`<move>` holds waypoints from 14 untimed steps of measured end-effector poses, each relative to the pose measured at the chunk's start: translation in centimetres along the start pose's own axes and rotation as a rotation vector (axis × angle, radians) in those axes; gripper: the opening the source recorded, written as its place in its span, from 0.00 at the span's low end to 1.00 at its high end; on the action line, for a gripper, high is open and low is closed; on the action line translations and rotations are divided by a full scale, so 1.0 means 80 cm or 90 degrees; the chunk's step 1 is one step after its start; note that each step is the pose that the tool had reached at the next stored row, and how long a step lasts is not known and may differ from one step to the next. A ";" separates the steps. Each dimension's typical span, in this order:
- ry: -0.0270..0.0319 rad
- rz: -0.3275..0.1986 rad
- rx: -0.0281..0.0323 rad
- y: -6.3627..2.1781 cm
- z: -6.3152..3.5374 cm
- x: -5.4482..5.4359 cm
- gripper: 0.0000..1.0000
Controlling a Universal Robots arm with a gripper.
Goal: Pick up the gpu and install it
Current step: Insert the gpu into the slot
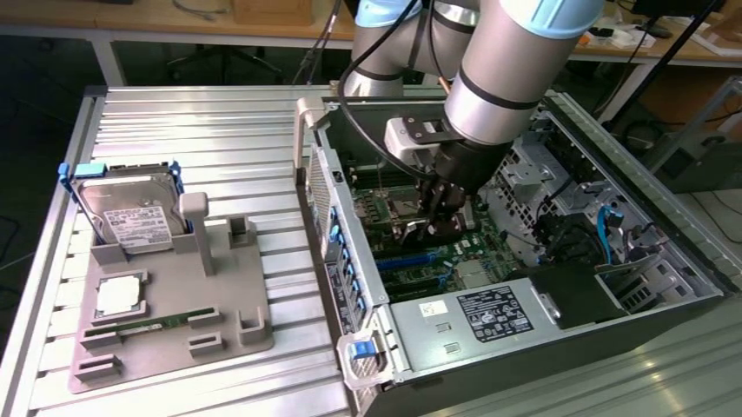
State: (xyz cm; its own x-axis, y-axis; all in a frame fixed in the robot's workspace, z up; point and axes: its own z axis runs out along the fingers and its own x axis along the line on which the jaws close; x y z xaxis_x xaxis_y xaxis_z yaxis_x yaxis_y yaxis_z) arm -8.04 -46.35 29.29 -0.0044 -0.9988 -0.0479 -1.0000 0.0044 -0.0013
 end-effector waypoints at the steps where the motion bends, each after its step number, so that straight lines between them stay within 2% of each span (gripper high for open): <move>1: -0.0002 0.000 0.0001 0.000 0.001 0.000 0.27; 6: -0.0001 0.000 0.0006 0.000 0.010 0.000 0.27; 14: 0.0000 -0.004 0.0019 0.000 0.015 0.001 0.27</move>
State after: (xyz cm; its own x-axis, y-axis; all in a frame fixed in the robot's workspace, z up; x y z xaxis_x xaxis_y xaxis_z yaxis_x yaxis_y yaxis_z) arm -8.04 -46.35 28.08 0.0018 -0.9989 -0.0478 -1.0000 -0.0016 -0.0047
